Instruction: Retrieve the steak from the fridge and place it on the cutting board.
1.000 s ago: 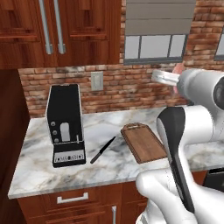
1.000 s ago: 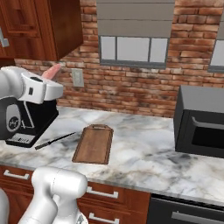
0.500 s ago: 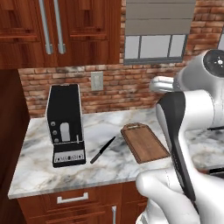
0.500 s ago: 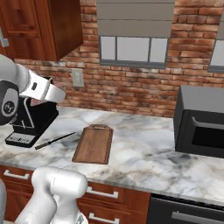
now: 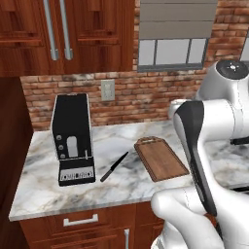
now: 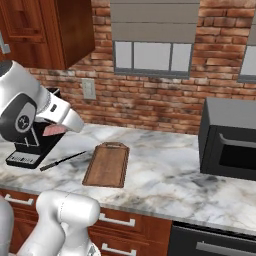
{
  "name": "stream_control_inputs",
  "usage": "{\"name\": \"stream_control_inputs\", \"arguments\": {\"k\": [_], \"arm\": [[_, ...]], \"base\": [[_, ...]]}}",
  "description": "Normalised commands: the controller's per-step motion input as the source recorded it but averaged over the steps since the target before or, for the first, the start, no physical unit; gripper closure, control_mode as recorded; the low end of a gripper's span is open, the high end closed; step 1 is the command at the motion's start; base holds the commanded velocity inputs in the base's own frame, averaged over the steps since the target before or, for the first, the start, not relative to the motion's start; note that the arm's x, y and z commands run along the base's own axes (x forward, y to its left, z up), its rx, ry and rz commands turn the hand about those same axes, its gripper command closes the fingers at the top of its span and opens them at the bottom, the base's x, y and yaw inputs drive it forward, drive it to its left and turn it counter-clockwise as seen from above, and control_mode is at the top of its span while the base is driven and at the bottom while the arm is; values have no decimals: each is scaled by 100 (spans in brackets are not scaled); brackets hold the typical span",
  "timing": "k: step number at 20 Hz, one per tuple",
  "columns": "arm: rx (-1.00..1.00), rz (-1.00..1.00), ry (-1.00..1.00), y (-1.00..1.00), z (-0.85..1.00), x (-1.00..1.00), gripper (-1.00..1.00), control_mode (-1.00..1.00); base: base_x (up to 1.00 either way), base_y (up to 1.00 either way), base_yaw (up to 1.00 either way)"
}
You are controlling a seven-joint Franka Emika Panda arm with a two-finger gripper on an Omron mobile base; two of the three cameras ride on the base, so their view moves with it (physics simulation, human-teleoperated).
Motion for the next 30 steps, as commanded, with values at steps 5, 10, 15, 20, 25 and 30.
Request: {"name": "stream_control_inputs", "arguments": {"k": [5,10,15,20,25,30], "arm": [[0,0,5,-8,-51,0,100,-100],[0,0,0,0,-60,0,100,-100],[0,0,0,0,-58,12,100,-100],[0,0,3,-4,-38,32,100,-100],[0,0,1,-18,-26,50,100,-100],[0,0,0,-14,-32,49,100,-100]], "base": [[0,0,0],[0,0,0],[0,0,0],[0,0,0],[0,0,0],[0,0,0]]}}
